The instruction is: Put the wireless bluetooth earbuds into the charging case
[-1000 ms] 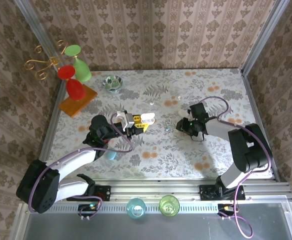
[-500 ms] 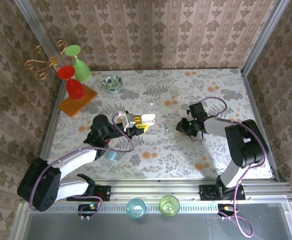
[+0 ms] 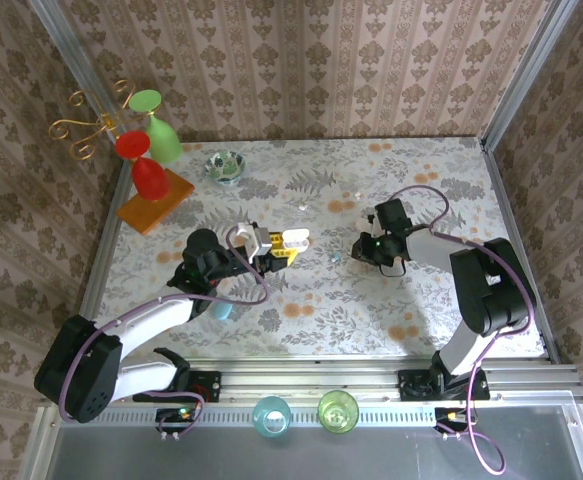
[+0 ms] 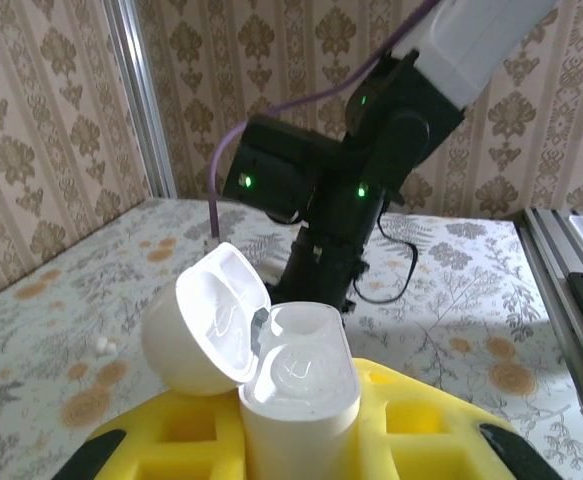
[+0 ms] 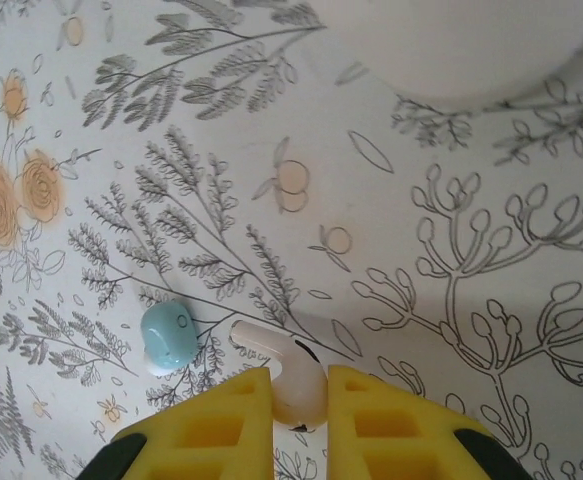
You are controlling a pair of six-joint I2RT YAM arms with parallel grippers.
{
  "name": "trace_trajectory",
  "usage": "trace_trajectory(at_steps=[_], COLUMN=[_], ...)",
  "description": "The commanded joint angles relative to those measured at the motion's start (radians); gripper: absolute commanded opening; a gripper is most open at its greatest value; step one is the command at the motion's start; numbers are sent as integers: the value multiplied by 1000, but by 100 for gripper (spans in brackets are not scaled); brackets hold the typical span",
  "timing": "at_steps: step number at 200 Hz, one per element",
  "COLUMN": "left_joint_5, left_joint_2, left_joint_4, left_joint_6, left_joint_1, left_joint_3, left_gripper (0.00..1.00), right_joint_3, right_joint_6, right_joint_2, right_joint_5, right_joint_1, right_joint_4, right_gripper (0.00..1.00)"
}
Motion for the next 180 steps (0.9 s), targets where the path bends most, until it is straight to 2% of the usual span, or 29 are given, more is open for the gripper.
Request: trace_trajectory(at_steps=[1, 60, 111, 180], left_joint_5=[-16, -18, -1, 50], left_joint_2=[11, 43, 81, 105], left_joint_4=[-90, -180, -182, -215], left_joint_6=[30, 113, 176, 191], left_joint_1=[21, 83, 71, 43], left_joint_3=[13, -18, -22, 7], left_gripper=[0, 0, 0, 0], right_joint_3=[61, 107, 160, 265], right_joint_6=[-188, -477, -669, -760], right_joint_2=[-68, -245, -333, -293], right_joint_5=[57, 216, 198, 108], right_joint_1=[45, 204, 330, 443], right_joint_4=[-115, -145, -169, -178], right_gripper=[17, 19, 18, 17])
